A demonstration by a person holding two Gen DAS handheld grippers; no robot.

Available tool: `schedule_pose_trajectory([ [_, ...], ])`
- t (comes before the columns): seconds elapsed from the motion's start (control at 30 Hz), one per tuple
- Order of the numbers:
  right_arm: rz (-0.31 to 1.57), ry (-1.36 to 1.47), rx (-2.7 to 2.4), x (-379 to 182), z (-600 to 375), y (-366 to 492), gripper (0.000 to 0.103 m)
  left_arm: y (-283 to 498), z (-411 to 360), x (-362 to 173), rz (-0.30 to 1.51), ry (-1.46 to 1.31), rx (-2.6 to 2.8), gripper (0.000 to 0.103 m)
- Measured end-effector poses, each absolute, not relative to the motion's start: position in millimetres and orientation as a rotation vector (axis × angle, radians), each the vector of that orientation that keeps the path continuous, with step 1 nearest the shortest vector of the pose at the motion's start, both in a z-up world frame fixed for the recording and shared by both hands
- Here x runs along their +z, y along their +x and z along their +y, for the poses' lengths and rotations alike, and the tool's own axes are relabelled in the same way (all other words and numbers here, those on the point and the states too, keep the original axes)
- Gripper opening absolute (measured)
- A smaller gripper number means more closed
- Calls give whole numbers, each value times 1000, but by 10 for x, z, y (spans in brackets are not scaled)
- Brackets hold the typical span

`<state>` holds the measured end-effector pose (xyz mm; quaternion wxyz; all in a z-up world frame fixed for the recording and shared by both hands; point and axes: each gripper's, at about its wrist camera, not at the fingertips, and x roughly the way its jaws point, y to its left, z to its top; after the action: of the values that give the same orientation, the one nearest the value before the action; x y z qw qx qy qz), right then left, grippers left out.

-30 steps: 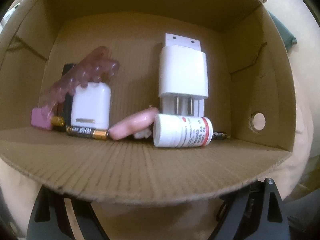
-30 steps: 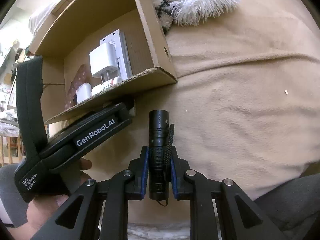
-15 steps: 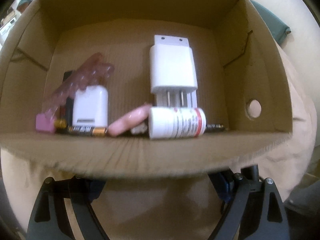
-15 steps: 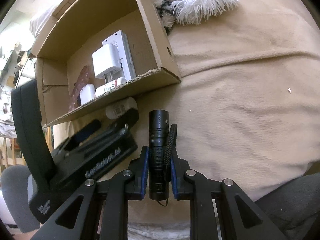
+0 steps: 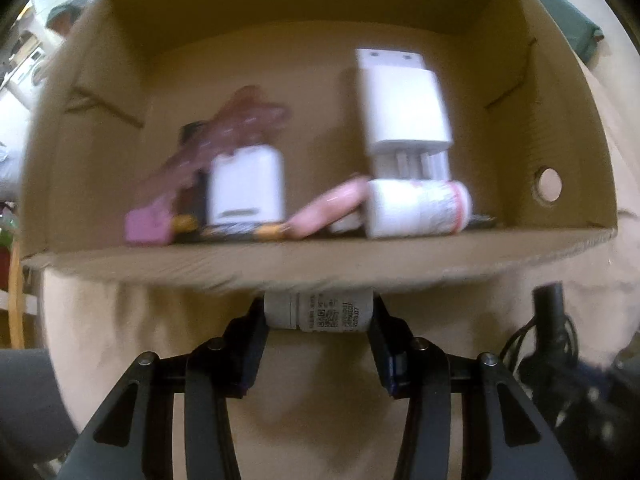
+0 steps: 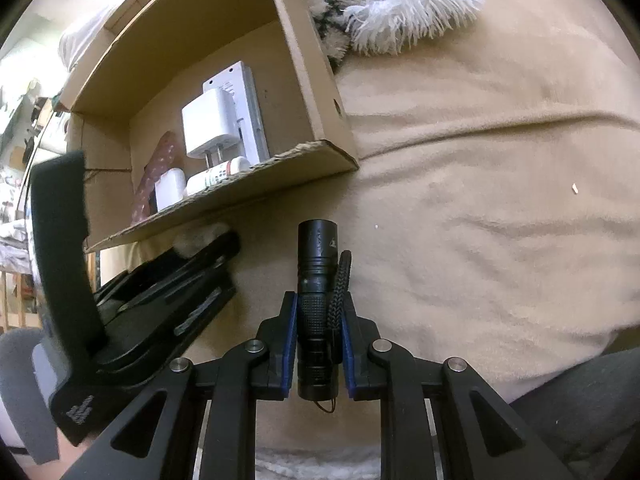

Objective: Organize rigid objects
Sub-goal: 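Grasp the white pill bottle with the left tool while the right tool holds the flashlight, then lower the pill bottle and flashlight into the box with both tools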

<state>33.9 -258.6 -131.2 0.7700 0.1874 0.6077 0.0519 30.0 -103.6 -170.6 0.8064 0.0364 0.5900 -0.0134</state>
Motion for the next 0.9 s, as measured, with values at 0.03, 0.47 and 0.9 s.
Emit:
schedule_pose_trajectory([
  [0.03, 1314, 400, 113, -1299, -2569, 338, 21, 304, -934, -1670, 1265, 75, -24, 43],
  [0.47, 1207, 332, 128, -900, -2353, 251, 21, 71, -415, -836, 1191, 70, -41, 43],
  [0.9, 1058, 279, 174, -161, -2298, 307, 21, 533, -80, 28, 1102, -27, -60, 43],
])
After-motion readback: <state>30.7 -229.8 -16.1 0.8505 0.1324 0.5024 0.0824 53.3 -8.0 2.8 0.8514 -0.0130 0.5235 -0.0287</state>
